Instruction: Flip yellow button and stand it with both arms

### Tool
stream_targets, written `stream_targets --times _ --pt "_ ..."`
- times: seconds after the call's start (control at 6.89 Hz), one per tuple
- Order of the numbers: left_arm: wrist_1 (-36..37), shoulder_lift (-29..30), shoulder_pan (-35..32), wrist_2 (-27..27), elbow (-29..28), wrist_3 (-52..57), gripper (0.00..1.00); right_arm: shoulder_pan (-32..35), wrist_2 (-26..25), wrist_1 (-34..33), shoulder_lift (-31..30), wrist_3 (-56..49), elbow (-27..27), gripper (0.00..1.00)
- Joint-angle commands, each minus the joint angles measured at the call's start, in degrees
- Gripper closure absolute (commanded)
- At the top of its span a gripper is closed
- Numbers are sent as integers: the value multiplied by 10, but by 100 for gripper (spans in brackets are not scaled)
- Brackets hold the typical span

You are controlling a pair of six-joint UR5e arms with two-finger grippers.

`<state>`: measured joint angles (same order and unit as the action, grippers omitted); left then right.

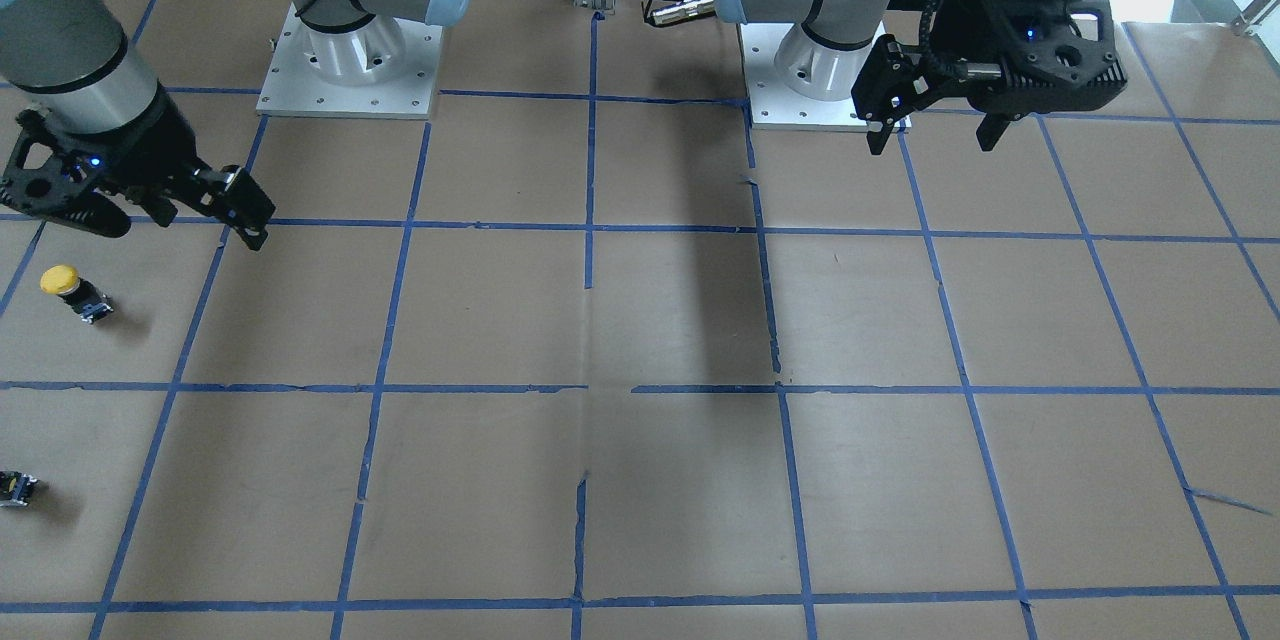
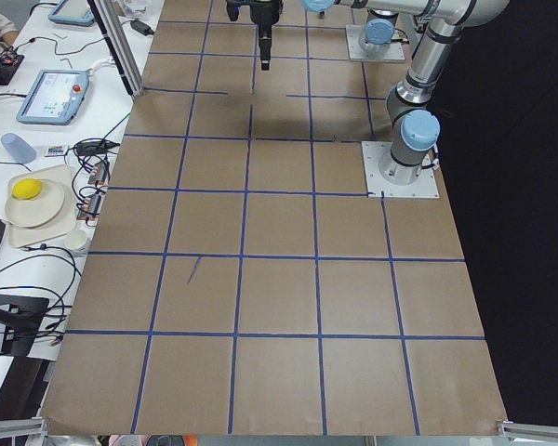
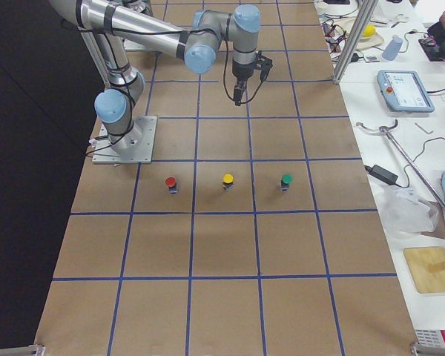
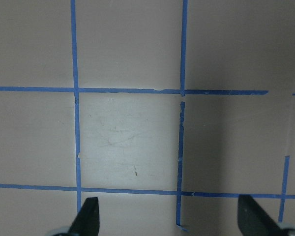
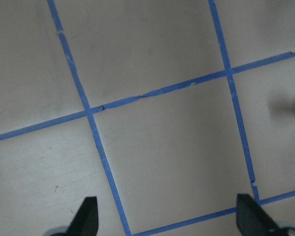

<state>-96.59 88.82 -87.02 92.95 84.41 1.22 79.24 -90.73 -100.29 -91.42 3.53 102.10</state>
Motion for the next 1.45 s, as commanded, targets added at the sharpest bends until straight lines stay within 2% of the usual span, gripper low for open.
stream_targets --times 0.0,0.29,0.58,0.73,1.31 --pt "1 -1 0 -1 1 0 0 35 2 102 -41 2 -29 0" --pt "1 -1 0 -1 1 -1 0 47 -2 116 -65 0 -20 0" --pt "2 -1 0 -1 1 -1 0 75 33 134 -87 1 -21 0" --pt "2 -1 0 -1 1 -1 0 92 28 138 -94 2 -16 0" --pt "2 0 0 -1 1 -1 0 91 27 130 -86 -7 -12 0"
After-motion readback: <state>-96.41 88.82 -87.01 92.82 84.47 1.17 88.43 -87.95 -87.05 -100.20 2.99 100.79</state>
